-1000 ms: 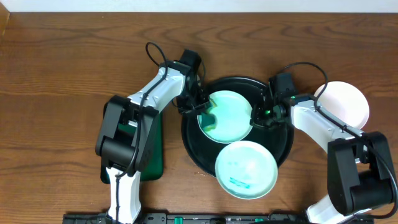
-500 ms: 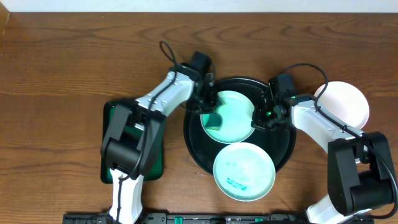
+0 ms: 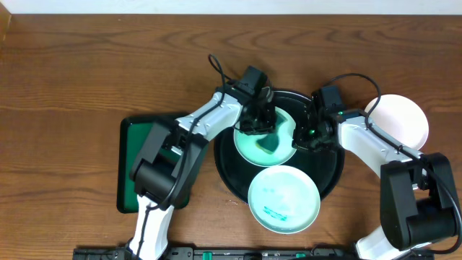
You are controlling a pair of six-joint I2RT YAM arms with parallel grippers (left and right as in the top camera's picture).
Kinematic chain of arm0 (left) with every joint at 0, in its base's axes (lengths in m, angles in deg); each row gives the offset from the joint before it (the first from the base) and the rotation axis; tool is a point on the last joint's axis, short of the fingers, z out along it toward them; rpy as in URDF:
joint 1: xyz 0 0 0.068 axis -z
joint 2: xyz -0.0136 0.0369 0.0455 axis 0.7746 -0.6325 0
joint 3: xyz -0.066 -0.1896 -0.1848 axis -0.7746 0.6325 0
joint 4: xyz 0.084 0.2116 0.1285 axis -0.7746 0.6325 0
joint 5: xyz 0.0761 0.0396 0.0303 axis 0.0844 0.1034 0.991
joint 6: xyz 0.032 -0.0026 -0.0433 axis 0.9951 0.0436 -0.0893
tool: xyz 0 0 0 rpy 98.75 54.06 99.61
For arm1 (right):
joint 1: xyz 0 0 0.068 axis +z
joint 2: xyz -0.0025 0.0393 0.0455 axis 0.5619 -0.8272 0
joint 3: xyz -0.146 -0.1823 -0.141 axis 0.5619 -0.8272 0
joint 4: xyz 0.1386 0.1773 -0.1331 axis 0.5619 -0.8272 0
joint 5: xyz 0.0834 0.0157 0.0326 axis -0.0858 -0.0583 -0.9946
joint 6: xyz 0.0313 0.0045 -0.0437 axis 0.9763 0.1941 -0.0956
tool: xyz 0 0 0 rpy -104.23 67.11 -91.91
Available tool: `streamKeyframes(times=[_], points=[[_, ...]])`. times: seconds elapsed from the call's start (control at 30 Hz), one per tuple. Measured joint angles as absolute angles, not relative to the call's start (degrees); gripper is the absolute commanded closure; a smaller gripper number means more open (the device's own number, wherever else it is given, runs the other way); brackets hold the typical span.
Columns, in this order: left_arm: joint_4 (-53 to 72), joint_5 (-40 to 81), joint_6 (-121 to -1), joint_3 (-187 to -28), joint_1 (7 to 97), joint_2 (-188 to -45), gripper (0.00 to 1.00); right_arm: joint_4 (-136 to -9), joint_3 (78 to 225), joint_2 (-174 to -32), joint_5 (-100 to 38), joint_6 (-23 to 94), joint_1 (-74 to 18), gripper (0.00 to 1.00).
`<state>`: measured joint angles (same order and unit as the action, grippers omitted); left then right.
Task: Clean dirty plates on tray and stack at the side
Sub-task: 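Scrub the held plate with the sponge in circles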
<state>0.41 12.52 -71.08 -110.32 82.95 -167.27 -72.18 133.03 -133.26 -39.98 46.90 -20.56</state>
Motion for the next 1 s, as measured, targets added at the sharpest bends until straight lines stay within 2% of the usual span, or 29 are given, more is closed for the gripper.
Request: streamKeyframes(times=[0.2,0.37,0.73,1.0], points=[[-5.3,7.3,-74.6,-109.7,83.7,-168.5,0.93,-72.2,133.0,-133.3,-40.0,46.9,-20.6,0.99],[-5.0,7.6,-76.1,-109.7,82.6,-168.7,0.93,-72.4,133.0,-133.3,-40.0,46.9,-20.6,0.99],[6.7,11.1,-72.0,-110.5,74.3,-168.1,0.93,-72.5,133.0,-133.3,-39.9,46.9,-20.6,0.99],[14.9,17.6,-69.7,-112.1,73.9,-167.0,0.93,-72.4,133.0,-133.3,-39.9,46.9,-20.6,0.99]])
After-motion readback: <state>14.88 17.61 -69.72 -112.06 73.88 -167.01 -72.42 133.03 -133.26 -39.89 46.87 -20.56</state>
